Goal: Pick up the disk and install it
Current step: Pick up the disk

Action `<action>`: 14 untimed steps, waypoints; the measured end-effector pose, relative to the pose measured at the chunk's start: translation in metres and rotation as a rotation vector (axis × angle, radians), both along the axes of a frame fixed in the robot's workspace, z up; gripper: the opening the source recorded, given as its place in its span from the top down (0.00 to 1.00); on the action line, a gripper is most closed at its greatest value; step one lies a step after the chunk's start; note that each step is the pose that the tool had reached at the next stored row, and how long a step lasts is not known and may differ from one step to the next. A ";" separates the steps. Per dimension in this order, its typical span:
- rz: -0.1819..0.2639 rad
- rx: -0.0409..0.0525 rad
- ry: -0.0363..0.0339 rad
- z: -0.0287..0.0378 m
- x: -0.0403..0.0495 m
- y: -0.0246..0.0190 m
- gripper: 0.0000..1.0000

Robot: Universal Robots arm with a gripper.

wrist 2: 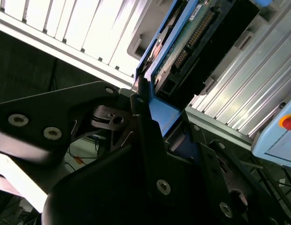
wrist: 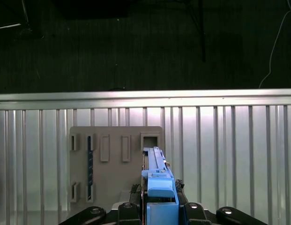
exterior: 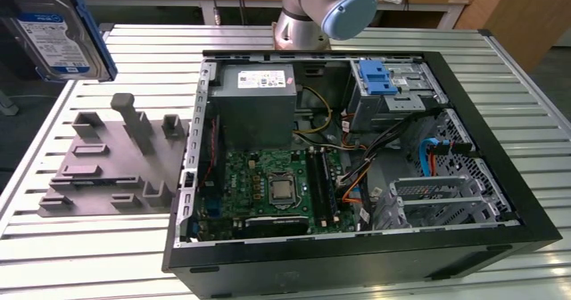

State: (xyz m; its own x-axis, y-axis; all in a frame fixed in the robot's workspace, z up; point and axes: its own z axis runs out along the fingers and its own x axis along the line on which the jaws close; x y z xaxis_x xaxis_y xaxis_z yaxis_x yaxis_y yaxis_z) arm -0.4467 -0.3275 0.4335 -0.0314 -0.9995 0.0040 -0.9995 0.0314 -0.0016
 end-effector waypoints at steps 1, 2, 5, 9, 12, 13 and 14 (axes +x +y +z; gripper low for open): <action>0.000 0.0000 0.0000 0.0007 0.0000 0.0000 0.64; 0.000 0.0000 0.0000 0.0014 0.0000 0.0000 0.64; 0.000 0.0000 0.0000 0.0038 0.0000 0.0000 0.64; 0.000 0.0000 0.0000 0.0078 0.0000 0.0000 0.64; 0.000 0.0000 0.0000 0.0105 0.0000 0.0000 0.64; 0.000 0.0000 0.0000 0.0114 0.0000 0.0000 0.64; 0.000 0.0000 0.0001 0.0123 0.0000 0.0000 0.64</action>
